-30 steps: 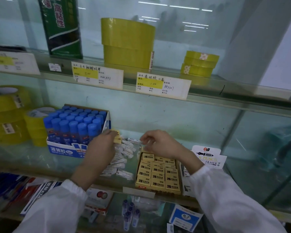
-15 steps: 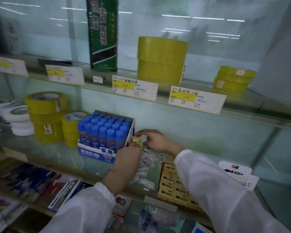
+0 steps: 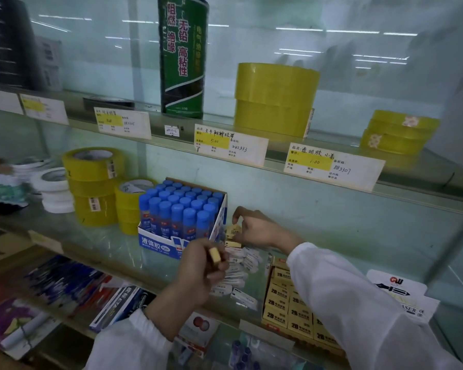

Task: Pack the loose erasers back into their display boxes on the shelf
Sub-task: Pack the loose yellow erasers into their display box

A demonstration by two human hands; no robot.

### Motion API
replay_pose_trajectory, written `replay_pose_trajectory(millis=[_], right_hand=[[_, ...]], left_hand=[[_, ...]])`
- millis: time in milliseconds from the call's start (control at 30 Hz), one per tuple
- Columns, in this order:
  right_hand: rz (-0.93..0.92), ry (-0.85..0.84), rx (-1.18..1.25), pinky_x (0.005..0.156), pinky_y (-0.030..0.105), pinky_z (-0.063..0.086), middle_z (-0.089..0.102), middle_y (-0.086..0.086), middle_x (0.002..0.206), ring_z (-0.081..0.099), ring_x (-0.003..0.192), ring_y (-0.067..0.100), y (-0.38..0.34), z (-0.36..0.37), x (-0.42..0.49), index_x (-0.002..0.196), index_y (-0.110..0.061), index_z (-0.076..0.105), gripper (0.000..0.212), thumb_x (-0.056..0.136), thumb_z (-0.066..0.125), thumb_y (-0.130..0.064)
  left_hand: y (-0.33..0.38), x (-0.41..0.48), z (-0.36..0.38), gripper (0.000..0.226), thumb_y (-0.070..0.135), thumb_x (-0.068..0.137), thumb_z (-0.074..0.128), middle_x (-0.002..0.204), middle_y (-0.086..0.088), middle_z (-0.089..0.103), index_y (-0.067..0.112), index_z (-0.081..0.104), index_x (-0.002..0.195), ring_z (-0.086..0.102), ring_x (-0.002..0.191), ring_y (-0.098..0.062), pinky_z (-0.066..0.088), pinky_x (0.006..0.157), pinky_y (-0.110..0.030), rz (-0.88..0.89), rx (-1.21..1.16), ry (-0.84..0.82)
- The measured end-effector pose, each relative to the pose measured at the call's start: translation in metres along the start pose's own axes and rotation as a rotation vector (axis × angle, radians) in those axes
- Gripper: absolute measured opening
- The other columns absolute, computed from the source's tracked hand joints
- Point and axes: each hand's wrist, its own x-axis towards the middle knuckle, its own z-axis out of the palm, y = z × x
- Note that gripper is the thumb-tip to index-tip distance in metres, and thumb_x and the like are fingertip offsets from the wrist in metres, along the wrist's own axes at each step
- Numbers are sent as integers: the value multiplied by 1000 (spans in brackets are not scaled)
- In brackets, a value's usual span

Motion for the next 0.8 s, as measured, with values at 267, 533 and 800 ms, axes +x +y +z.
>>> replay_pose_trajectory(millis=[267, 533, 800], right_hand=[[-105, -103, -185, 89, 36, 50, 67, 5, 118, 61, 104, 25, 1, -4, -3, 123, -24, 57, 37, 88, 64, -31], [-81, -33, -56, 63, 28, 43, 57, -5, 82, 56, 72, 15, -7, -22, -19, 97, -22, 58, 10, 89, 63, -24], [-154, -248, 75, 58, 29, 42, 62, -6, 61, 50, 52, 7, -35, -52, -40, 117, -24, 63, 44, 76, 80, -27]], left_hand=[[3, 9, 1, 38, 22, 98, 45, 83, -23, 63, -12, 62, 104, 60, 62, -28, 50, 42, -23, -284, -304, -54], [-4, 19, 3, 54, 34, 101, 47, 128, -38, 59, -14, 54, 125, 60, 117, -47, 59, 84, -52, -253, -377, -105], [-11, 25, 1, 48, 34, 103, 46, 130, -34, 60, -5, 57, 127, 65, 109, -46, 64, 61, -42, -254, -475, -234]])
